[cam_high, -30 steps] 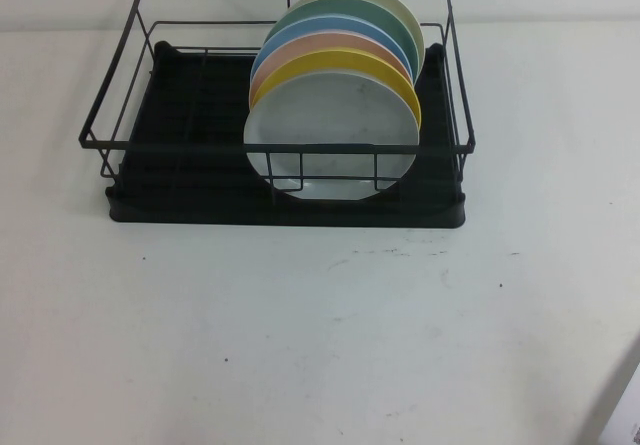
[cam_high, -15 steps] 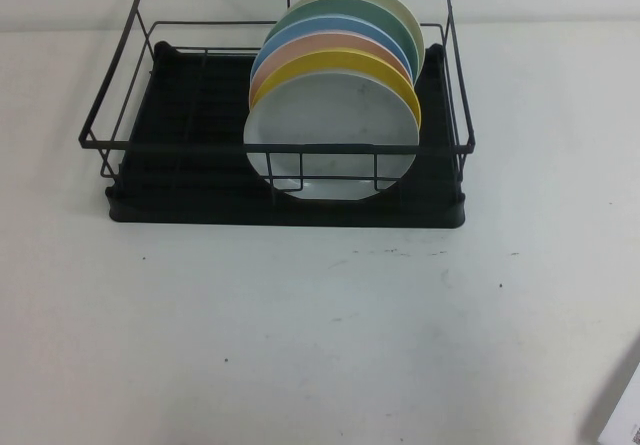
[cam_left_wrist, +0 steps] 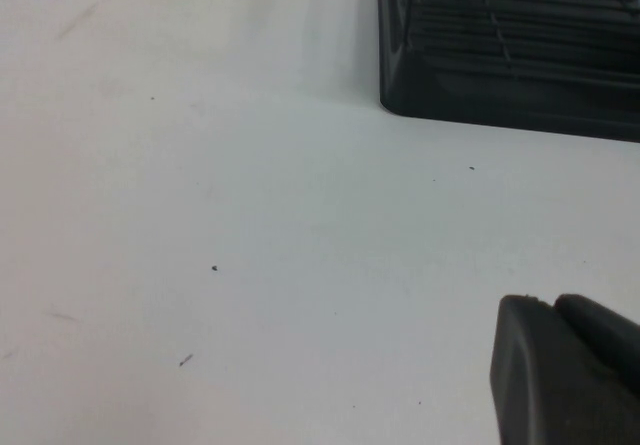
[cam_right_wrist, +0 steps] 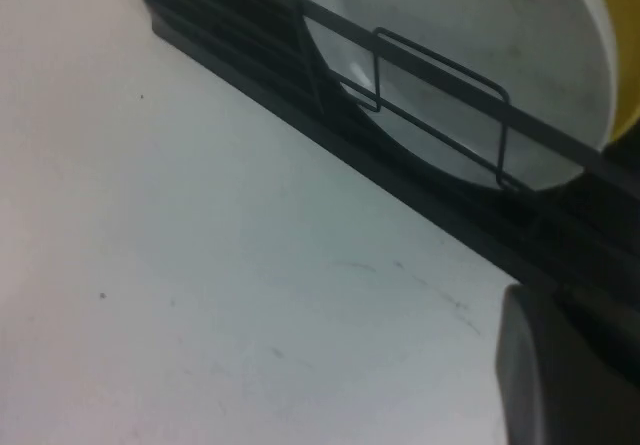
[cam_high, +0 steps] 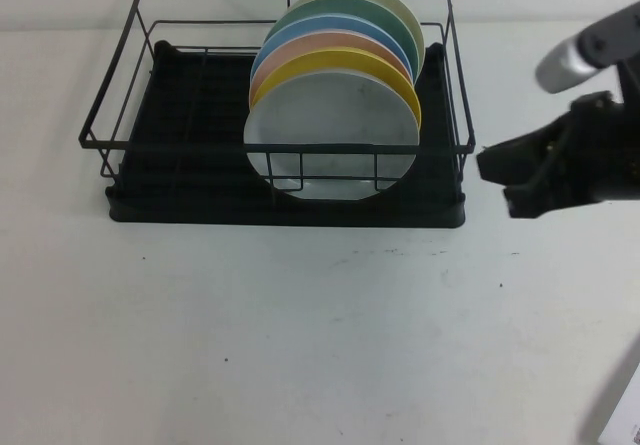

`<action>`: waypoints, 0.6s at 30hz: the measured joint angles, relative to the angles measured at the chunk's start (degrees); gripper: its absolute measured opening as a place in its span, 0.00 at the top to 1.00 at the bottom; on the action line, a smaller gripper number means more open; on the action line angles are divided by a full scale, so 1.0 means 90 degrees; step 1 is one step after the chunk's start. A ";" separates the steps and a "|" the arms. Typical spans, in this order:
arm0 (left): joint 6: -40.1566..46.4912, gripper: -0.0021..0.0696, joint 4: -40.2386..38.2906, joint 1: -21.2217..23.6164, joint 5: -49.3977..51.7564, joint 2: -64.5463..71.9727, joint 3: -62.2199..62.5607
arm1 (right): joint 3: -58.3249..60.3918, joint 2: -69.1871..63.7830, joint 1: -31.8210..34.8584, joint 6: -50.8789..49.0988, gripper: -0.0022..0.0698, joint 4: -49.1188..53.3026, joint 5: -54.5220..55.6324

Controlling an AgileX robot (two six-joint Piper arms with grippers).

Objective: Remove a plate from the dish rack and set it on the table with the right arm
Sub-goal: Grasp the plate from the shelf

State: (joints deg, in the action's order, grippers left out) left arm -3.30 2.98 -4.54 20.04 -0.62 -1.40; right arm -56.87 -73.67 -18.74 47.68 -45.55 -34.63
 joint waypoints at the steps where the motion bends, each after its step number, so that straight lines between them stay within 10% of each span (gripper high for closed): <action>1: 0.0000 0.98 0.0000 0.0000 0.0000 0.0000 0.0000 | -0.0164 -0.0189 -0.0160 0.0084 1.00 0.0143 0.0085; 9: 0.0000 0.98 0.0000 0.0000 0.0000 0.0000 0.0000 | -0.1171 -0.1389 -0.0634 0.1364 0.93 0.0392 0.0554; 18: 0.0000 0.98 0.0000 0.0000 0.0000 0.0000 0.0000 | -0.2028 -0.2388 -0.0654 0.3039 0.56 -0.0010 0.1230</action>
State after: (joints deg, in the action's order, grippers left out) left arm -3.30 2.98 -4.54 20.04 -0.62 -1.40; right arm -75.12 -95.16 -24.63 75.03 -45.64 -23.56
